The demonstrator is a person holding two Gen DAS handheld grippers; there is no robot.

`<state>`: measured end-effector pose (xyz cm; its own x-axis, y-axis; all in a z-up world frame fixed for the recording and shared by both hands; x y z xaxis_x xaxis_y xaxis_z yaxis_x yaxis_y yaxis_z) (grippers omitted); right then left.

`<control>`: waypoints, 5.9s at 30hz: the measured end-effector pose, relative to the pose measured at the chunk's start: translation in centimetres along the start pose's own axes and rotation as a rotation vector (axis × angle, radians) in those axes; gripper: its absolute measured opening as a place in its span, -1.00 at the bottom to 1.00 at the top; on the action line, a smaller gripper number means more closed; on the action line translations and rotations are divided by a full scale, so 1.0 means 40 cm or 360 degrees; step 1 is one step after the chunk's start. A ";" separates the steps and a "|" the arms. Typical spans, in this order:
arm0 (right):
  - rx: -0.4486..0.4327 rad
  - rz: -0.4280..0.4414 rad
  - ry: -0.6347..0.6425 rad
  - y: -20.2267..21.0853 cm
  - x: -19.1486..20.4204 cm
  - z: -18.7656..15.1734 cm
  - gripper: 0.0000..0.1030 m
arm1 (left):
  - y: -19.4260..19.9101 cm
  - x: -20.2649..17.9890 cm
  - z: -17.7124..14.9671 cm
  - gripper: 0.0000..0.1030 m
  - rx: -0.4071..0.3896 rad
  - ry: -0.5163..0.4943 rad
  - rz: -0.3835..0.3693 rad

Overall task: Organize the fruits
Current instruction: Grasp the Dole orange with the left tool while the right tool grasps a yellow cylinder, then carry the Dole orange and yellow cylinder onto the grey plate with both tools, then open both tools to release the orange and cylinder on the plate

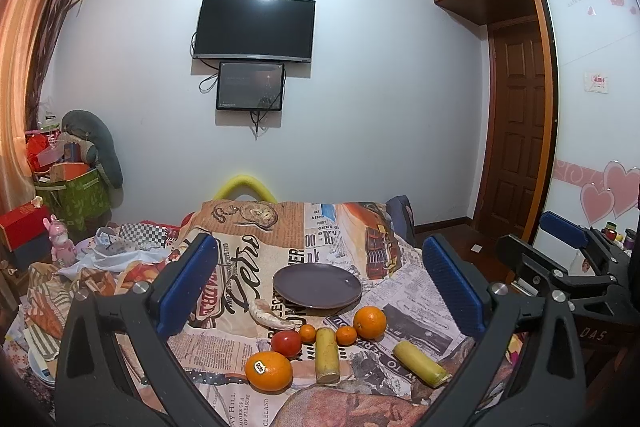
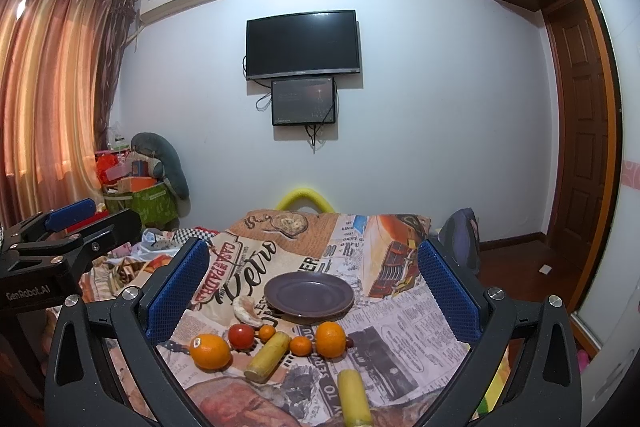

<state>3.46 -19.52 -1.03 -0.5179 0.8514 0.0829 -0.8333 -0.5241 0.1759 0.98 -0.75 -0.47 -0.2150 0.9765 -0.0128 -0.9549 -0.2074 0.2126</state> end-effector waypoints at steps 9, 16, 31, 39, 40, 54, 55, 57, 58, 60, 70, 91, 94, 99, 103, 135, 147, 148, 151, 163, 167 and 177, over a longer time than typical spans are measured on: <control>0.0188 -0.0049 -0.0042 -0.066 -0.040 -0.051 1.00 | -0.076 0.036 -0.032 0.99 0.0114 0.0013 0.0039; 0.0427 -0.0030 -0.0132 -0.129 -0.091 -0.132 0.99 | -0.197 0.076 -0.099 0.66 0.0352 0.0007 0.0120; 0.0897 -0.0058 -0.0318 -0.251 -0.206 -0.300 0.32 | -0.413 0.117 -0.325 0.54 0.0888 -0.0075 0.0109; 0.1090 0.0041 -0.0398 -0.299 -0.220 -0.395 0.29 | -0.463 0.104 -0.411 0.54 0.1066 -0.0077 0.0072; 0.1102 0.0049 -0.0408 -0.304 -0.221 -0.401 0.26 | -0.467 0.103 -0.416 0.54 0.1079 -0.0079 0.0066; 0.1214 0.0082 -0.0489 -0.320 -0.235 -0.457 -0.31 | -0.510 0.082 -0.479 0.54 0.1207 -0.0094 0.0035; 0.1210 0.0077 -0.0488 -0.319 -0.235 -0.456 -0.31 | -0.510 0.082 -0.478 0.51 0.1202 -0.0092 0.0039; 0.1201 0.0070 -0.0488 -0.315 -0.235 -0.454 -0.32 | -0.510 0.085 -0.473 0.37 0.1188 -0.0082 0.0036; 0.1195 0.0067 -0.0487 -0.315 -0.235 -0.451 -0.32 | -0.510 0.086 -0.472 0.33 0.1191 -0.0074 0.0018; 0.1182 0.0063 -0.0485 -0.312 -0.234 -0.444 -0.32 | -0.511 0.088 -0.470 0.32 0.1194 -0.0063 0.0017; 0.1025 0.0056 -0.0393 -0.283 -0.220 -0.354 -0.33 | -0.470 0.085 -0.415 0.31 0.1112 -0.0063 0.0023; 0.0722 0.0091 -0.0208 -0.313 -0.191 -0.163 -0.33 | -0.466 0.043 -0.185 0.31 0.0738 -0.0083 -0.0017; 0.0700 0.0102 -0.0188 -0.331 -0.189 -0.149 -0.33 | -0.490 0.038 -0.167 0.31 0.0715 -0.0082 -0.0019; 0.0674 0.0117 -0.0157 -0.369 -0.191 -0.133 -0.33 | -0.548 0.031 -0.145 0.31 0.0692 -0.0065 -0.0017; 0.0683 0.0134 -0.0154 -0.412 -0.199 -0.134 -0.33 | -0.595 0.019 -0.138 0.31 0.0678 -0.0075 -0.0015; 0.1048 0.0262 -0.0137 -0.803 -0.303 -0.244 -0.33 | -1.024 -0.058 -0.300 0.31 0.1084 -0.0187 -0.0111; 0.1248 0.0297 -0.0083 -0.910 -0.293 -0.269 -0.33 | -1.071 -0.079 -0.330 0.31 0.1121 -0.0298 -0.0050; 0.1274 0.0304 -0.0095 -0.917 -0.298 -0.276 -0.33 | -1.072 -0.080 -0.332 0.31 0.1122 -0.0301 -0.0048; 0.1339 0.0299 -0.0112 -0.927 -0.307 -0.303 -0.32 | -1.073 -0.074 -0.333 0.32 0.1134 -0.0285 -0.0050; 0.1175 0.0266 -0.0083 -0.800 -0.284 -0.234 -0.31 | -0.989 -0.048 -0.243 0.35 0.0991 -0.0203 -0.0034; 0.1091 0.0252 -0.0063 -0.731 -0.258 -0.192 -0.31 | -0.927 -0.036 -0.214 0.35 0.0939 -0.0216 -0.0008; 0.0948 0.0220 -0.0099 -0.559 -0.209 -0.145 -0.24 | -0.763 -0.009 -0.185 0.35 0.0884 -0.0196 0.0013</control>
<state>25.30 -15.07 -11.34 -0.5863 0.7854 0.1983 -0.4987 -0.5429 0.6757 28.66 4.77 -14.20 -0.1646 0.9815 0.0980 -0.6950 -0.1859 0.6945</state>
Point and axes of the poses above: each gripper's, at about its wrist camera, not at the fingertips, and y roughly against the way its jaws point, x to its left, z to its top, the point moved 1 cm from there along -y, roughly the way its jaws point, and after that the axes turned 13 degrees about z, right-handed, at the moved point
